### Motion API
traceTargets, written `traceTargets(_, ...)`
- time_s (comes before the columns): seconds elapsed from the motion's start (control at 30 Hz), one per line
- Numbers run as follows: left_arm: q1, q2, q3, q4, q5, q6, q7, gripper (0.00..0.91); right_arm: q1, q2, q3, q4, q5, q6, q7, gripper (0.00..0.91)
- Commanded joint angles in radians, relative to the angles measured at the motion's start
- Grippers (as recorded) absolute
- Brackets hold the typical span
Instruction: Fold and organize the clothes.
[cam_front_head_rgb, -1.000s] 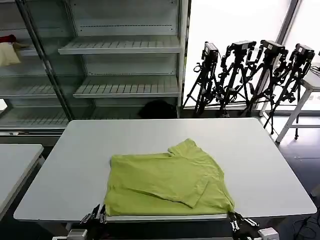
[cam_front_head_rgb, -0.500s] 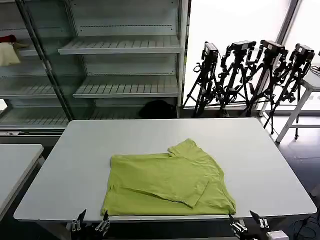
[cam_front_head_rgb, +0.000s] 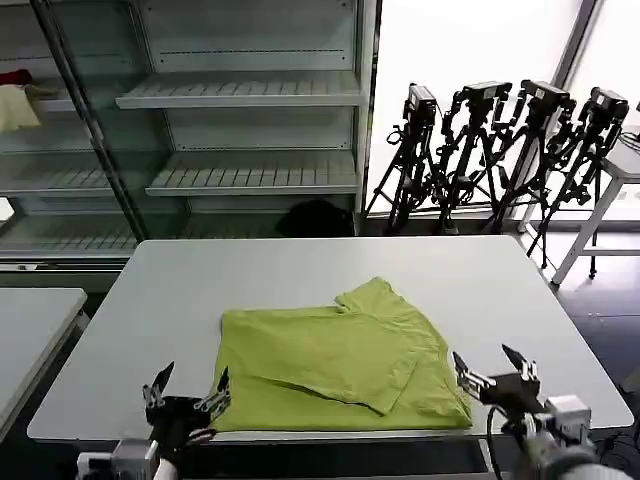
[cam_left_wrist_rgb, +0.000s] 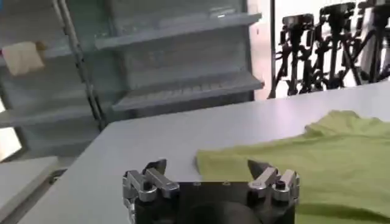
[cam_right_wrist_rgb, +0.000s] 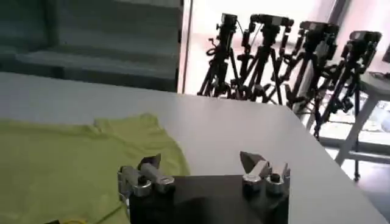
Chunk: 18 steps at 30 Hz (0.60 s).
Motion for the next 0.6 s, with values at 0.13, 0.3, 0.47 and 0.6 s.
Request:
traceTargets(0.13,-0.448,0.012,0.016,0.406,-0.235,0.047,0.199,0.907,0.816,0.129,-0.522,-0.635,-0.01,-0.03,-0.15,0.907)
traceTargets(0.3,-0.483,0.006,0.046,0.476,-0.24,0.051,0.197,0.907,0.905,0.212,-0.624,-0.774,-0.032,-0.032,-0.166,0.907)
traceTargets(0.47,-0.515,0.021,0.07,0.523,-0.258,0.053,0.195,0.907,0.913,0.234,-0.654,-0.81,-0.037,-0.032,-0.192,0.907)
traceTargets(0.6,-0.531,0.021,0.086,0.56,-0.262,0.054,0.198,0.907,0.899,0.236,-0.652,-0.822,-0.048,-0.033,-0.195,0.907)
